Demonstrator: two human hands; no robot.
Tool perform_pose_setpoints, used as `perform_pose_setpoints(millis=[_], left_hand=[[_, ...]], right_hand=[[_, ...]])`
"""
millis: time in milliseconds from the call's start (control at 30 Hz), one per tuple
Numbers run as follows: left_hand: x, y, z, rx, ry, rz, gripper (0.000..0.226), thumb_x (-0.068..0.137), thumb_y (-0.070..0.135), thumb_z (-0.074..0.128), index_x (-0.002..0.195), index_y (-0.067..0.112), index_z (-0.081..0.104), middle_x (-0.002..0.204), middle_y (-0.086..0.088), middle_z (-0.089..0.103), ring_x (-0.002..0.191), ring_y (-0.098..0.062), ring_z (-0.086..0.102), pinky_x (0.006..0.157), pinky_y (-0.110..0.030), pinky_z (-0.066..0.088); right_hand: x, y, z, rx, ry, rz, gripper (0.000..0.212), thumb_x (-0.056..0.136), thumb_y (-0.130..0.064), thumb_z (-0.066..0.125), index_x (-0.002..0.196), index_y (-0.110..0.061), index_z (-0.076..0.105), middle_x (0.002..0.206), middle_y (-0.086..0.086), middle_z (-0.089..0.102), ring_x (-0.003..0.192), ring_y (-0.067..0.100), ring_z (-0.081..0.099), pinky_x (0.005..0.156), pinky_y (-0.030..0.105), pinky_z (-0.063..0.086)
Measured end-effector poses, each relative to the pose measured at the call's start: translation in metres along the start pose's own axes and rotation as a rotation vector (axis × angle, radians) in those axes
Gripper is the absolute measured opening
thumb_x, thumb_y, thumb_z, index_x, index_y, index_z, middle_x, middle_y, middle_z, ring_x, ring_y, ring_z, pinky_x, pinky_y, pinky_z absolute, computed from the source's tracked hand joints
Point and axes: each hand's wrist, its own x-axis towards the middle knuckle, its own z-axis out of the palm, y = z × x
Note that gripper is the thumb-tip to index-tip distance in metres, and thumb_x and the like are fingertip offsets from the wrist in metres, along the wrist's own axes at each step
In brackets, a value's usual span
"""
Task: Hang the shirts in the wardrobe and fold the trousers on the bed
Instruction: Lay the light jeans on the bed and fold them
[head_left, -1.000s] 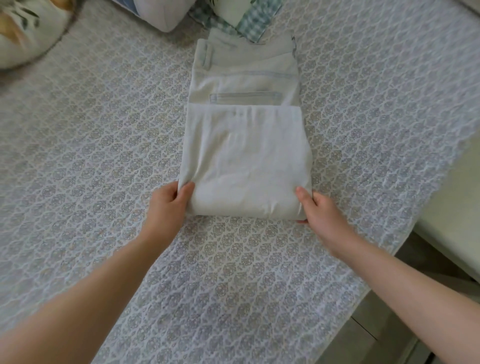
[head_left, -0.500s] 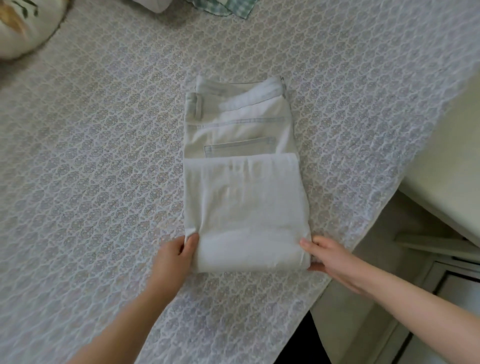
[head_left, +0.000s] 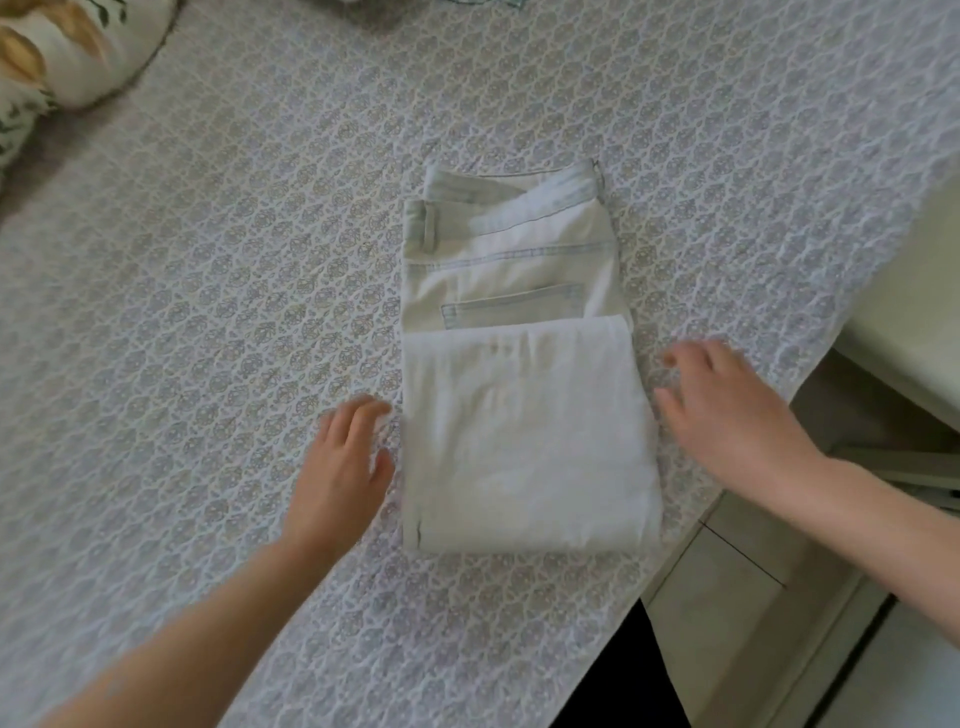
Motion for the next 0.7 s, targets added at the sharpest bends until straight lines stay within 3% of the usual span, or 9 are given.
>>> perform_pose_setpoints(millis=[67,133,200,267,400,467,600,700], left_hand=[[0.034,-0.003,-0.010,0.353,-0.021,0.356,0.081,0.075,-0.005,0.068,0.146,0.017,0.035,0.154,-0.010,0.038,0.141,-0.036,0.034,0.111,-0.058,0.036],[0.067,-0.002,-0.017,0.629,-0.137,0.653,0.106,0.071,-0.001,0.069,0.157,0.027,0.015,0.165,-0.008,0.012,0.149,-0.042,0.014,0.117,-0.059,0.021],[0.093,-0.001,-0.017,0.719,-0.214,0.844,0.121,0.067,0.007,0.078,0.158,0.034,0.002,0.167,-0.005,-0.006,0.150,-0.042,-0.001,0.120,-0.058,0.011],[0.111,0.002,-0.014,0.798,-0.237,0.971,0.133,0.062,0.012,0.087,0.158,0.035,-0.001,0.166,-0.004,-0.009,0.151,-0.040,-0.004,0.120,-0.054,0.006],[0.126,0.001,-0.008,0.779,-0.285,1.067,0.141,0.053,0.012,0.093,0.159,0.028,0.001,0.167,-0.005,-0.007,0.151,-0.038,-0.001,0.120,-0.051,0.006],[0.125,-0.004,-0.005,0.747,-0.269,1.071,0.133,0.060,0.009,0.089,0.159,0.022,0.002,0.167,-0.005,-0.004,0.152,-0.037,0.000,0.121,-0.051,0.010],[0.126,-0.011,0.004,0.655,-0.268,1.014,0.107,0.078,0.018,0.075,0.159,0.018,0.004,0.167,-0.001,0.000,0.153,-0.032,-0.001,0.122,-0.051,0.011],[0.137,-0.011,0.002,0.572,-0.357,0.970,0.103,0.080,0.043,0.067,0.159,0.023,0.003,0.167,0.005,0.000,0.153,-0.028,-0.003,0.122,-0.050,0.008]], right_hand=[[0.013,-0.018,-0.007,-0.154,0.154,-0.223,0.049,0.095,-0.010,0.049,0.142,-0.009,0.039,0.154,0.016,0.029,0.143,0.035,0.025,0.110,0.050,0.033],[0.027,-0.030,-0.009,-0.323,0.082,-0.472,0.065,0.091,0.003,0.042,0.153,-0.010,0.026,0.161,0.014,0.015,0.150,0.034,0.007,0.119,0.048,0.018],[0.041,-0.029,-0.007,-0.511,0.069,-0.757,0.067,0.089,0.006,0.029,0.154,-0.014,0.023,0.161,0.011,0.017,0.149,0.034,0.011,0.119,0.048,0.021],[0.058,-0.019,-0.005,-0.685,0.056,-0.954,0.068,0.090,0.000,0.030,0.154,-0.019,0.023,0.161,0.009,0.020,0.147,0.035,0.018,0.117,0.049,0.027],[0.085,0.015,0.000,-0.834,-0.051,-1.110,0.089,0.082,-0.004,0.048,0.157,-0.020,0.002,0.164,0.005,-0.002,0.149,0.035,-0.001,0.120,0.051,0.016],[0.088,0.028,0.000,-0.834,-0.030,-1.139,0.095,0.077,-0.001,0.056,0.157,-0.015,0.005,0.164,0.006,0.001,0.150,0.033,0.002,0.119,0.052,0.018],[0.096,0.034,0.014,-0.731,-0.002,-1.130,0.070,0.086,0.005,0.027,0.154,-0.008,0.019,0.162,0.007,0.016,0.148,0.033,0.015,0.116,0.054,0.025],[0.109,0.034,0.015,-0.694,-0.043,-1.090,0.069,0.091,-0.010,0.038,0.156,-0.010,0.013,0.163,0.005,0.011,0.150,0.029,0.008,0.119,0.052,0.018]])
